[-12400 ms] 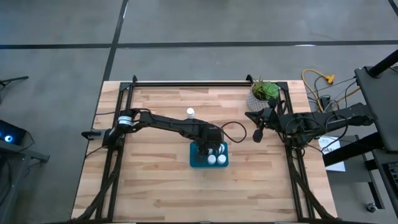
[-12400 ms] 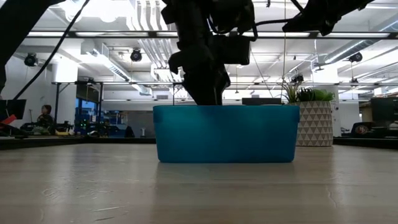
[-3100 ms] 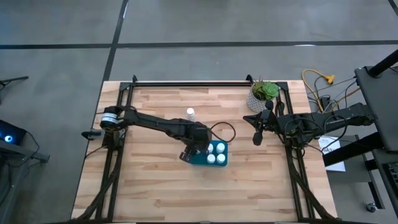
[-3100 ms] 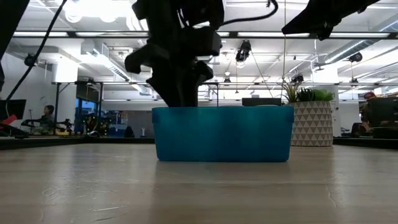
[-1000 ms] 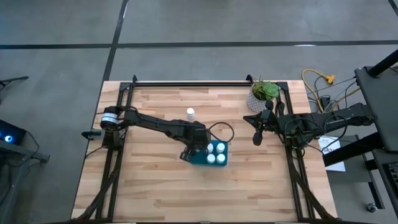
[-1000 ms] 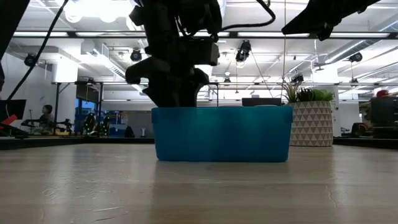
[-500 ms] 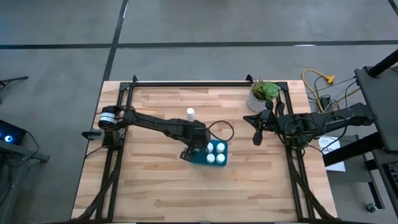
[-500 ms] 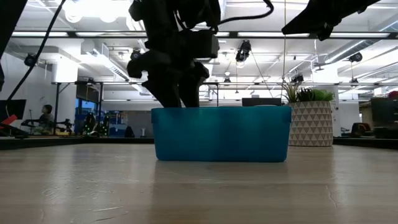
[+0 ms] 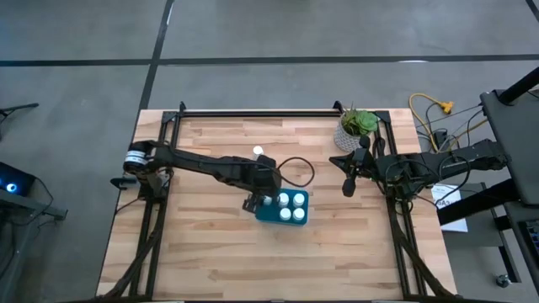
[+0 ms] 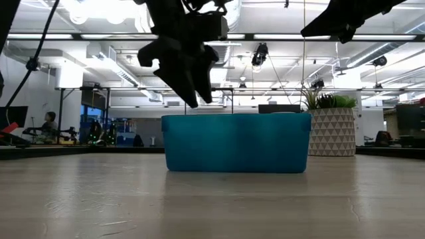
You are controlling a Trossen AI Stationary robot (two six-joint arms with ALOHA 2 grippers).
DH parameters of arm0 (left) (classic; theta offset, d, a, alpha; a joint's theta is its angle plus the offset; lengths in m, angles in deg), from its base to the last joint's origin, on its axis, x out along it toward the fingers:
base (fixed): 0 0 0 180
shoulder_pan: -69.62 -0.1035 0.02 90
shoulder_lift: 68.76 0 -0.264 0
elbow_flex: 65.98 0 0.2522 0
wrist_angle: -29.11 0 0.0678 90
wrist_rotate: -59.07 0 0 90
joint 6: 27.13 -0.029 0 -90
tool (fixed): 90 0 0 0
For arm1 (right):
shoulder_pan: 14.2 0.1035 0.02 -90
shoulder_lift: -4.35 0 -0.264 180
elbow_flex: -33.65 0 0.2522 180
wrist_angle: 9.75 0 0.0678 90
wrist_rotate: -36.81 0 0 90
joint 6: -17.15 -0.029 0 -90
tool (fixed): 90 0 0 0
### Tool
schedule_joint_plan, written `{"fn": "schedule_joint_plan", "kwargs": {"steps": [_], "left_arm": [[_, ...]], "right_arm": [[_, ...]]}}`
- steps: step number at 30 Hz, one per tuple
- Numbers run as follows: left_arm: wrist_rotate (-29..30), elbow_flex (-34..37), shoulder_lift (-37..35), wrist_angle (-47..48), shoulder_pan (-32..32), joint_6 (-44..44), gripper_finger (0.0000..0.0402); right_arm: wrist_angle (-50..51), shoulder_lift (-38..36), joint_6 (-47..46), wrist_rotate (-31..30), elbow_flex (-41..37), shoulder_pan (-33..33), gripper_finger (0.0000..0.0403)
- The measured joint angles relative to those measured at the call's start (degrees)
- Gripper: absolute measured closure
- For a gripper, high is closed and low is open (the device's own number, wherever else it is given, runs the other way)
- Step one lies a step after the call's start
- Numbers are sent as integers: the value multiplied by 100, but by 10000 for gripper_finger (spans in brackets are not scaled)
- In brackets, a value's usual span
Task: Pick and place pill bottles into a basket
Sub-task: Put the white pill bottle into the blue bin
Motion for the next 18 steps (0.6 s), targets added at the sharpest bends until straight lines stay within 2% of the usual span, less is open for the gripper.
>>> {"fn": "schedule_joint_plan", "kwargs": {"steps": [4, 11, 18], "left_arm": [[361, -3, -125, 113, -76, -199, 121], [342, 59, -164, 91, -422, -452, 121], [12, 291, -164, 93, -1180, -562, 121]], "right_arm": [[-1, 0, -18, 3, -1, 1, 394], [3, -2, -46, 29, -1, -2, 394], [1, 0, -46, 50, -12, 1, 394]]}}
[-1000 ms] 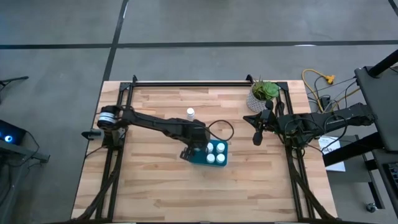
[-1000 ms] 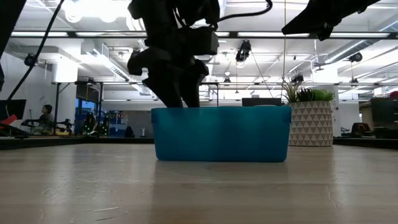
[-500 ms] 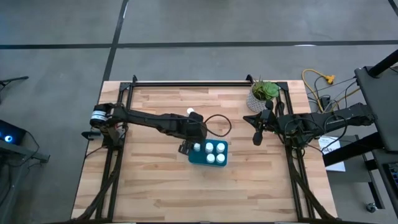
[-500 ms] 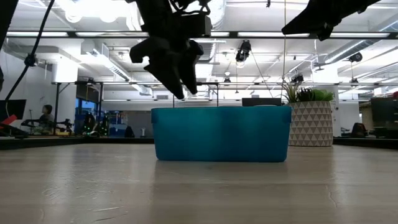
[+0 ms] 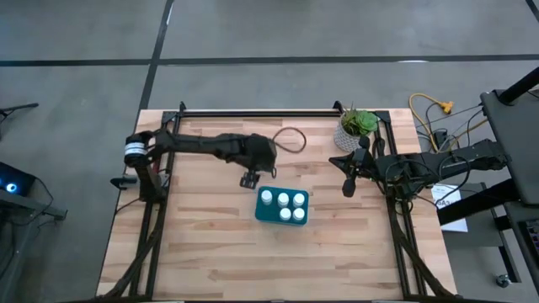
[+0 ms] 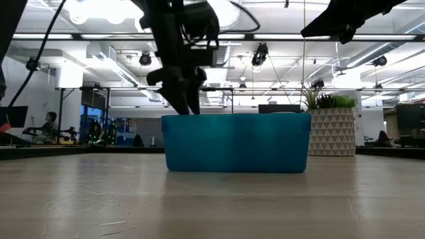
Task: Pick and place pill bottles into a basket
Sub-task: Put the white pill bottle into the blue bin
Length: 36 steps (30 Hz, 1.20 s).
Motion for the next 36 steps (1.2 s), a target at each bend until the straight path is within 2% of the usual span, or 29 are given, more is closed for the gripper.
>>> {"fn": "schedule_joint_plan", "kwargs": {"steps": [8, 17, 23, 36], "left_arm": [[-338, 21, -7, -264, -757, -210, 120], [-568, 160, -7, -368, -1263, -351, 120], [-634, 448, -7, -440, -1394, -467, 120], [-748, 463, -7, -1011, -1545, -605, 121]], "right_arm": [[0, 0, 93, -2, 0, -2, 394], [0, 0, 109, -7, 0, -2, 394], [0, 2, 103, -8, -9, -2, 394], [-7, 2, 90, -17, -9, -2, 394]]}}
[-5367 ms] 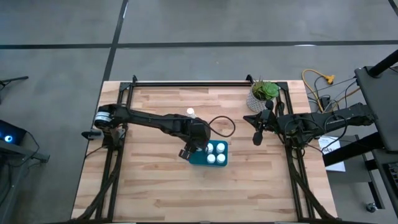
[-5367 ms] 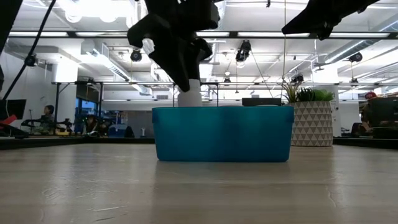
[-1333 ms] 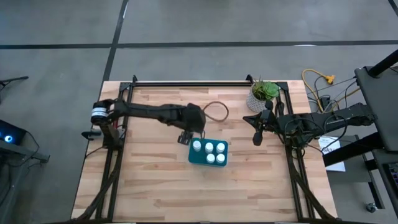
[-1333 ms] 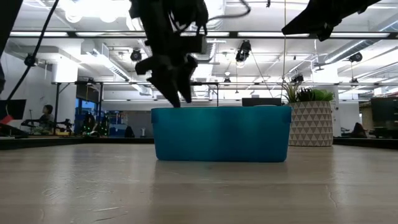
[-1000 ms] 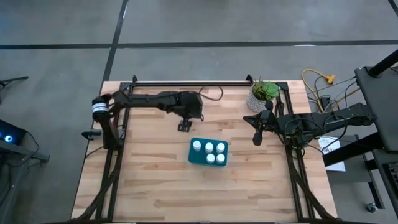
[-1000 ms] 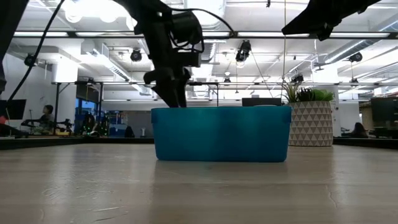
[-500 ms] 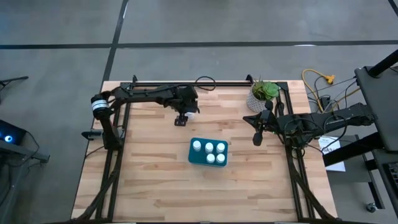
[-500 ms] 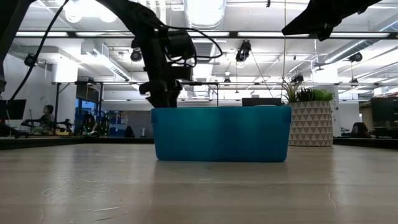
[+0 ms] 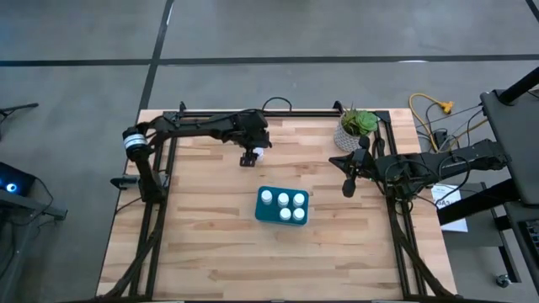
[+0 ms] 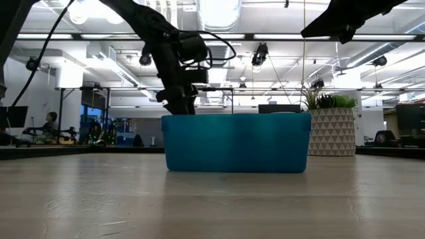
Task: Pick and place pill bottles into a basket
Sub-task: Put the white pill bottle into the blue bin
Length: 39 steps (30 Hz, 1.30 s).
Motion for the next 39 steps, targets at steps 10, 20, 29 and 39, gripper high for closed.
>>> {"fn": "schedule_joint_plan", "kwargs": {"steps": [10, 20, 29, 39], "left_arm": [[-373, 2, 63, 44, -73, 107, 121], [-520, 2, 81, 44, -151, 198, 121], [-590, 4, 440, 57, -198, 302, 121], [-590, 4, 474, 50, -198, 304, 159]], "right_arm": [[0, 0, -68, 2, 0, 0, 394], [0, 0, -129, 2, 0, 0, 394], [2, 0, -129, 2, 0, 0, 394], [2, 0, -129, 2, -2, -1, 394]]}}
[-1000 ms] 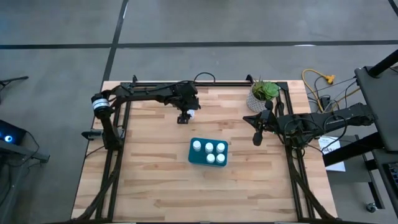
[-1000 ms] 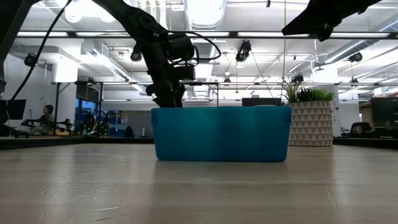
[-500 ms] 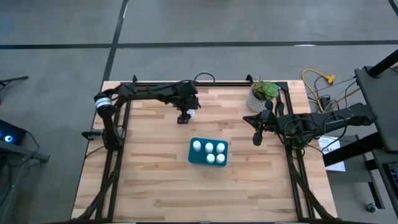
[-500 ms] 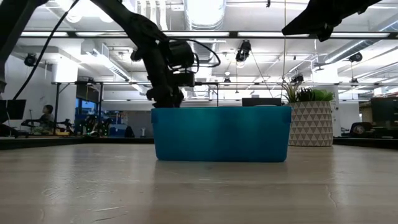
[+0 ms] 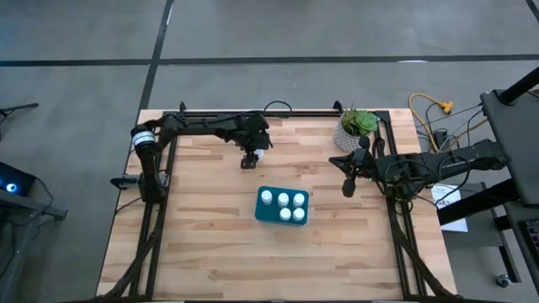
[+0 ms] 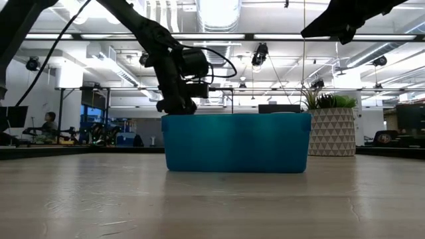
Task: Pick and place pill bottles into a basket
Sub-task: Put the white pill bottle into the blue bin
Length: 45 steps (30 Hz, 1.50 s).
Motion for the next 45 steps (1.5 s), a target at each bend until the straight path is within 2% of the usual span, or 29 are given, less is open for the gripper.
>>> {"fn": "schedule_joint_plan", "kwargs": {"steps": [13, 21, 28, 35, 45], "left_arm": [[-2, 0, -2, -59, 0, 4, 241], [1, 0, -77, 101, 28, 26, 245], [3, 2, -493, 295, 206, 202, 246], [9, 4, -1066, 415, 674, 497, 246], [114, 4, -1575, 695, 1689, 1090, 247]], "right_arm": [[-1, 0, 0, 0, 0, 0, 394], [0, 0, 0, 0, -2, 1, 394], [0, 0, 15, 0, -2, 1, 394], [2, -2, 17, 0, -4, 0, 394], [1, -2, 9, -1, -9, 0, 394]]}}
